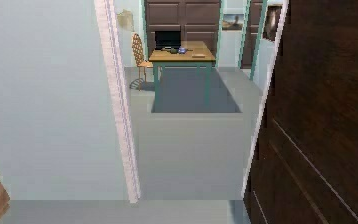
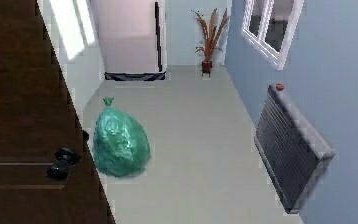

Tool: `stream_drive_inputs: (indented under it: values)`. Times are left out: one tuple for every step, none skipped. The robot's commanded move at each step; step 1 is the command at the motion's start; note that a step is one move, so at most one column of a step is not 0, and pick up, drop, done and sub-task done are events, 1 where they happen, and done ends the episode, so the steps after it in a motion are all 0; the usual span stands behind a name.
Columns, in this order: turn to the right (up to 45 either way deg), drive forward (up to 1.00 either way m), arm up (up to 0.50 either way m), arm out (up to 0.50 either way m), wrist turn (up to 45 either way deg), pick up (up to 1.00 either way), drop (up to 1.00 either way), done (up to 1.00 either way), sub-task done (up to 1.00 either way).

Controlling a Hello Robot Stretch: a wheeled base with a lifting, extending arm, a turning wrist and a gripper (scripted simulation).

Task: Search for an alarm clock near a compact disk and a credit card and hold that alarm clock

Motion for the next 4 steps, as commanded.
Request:
stream_drive_inputs:
  values:
    - [3.0,0.0,0.0,0.0,0.0,0.0,0.0,0.0,0.0]
    - [0.0,1.0,0.0,0.0,0.0,0.0,0.0,0.0,0.0]
    - [-36.0,0.0,0.0,0.0,0.0,0.0,0.0,0.0,0.0]
    - [0.0,0.45,0.0,0.0,0.0,0.0,0.0,0.0,0.0]
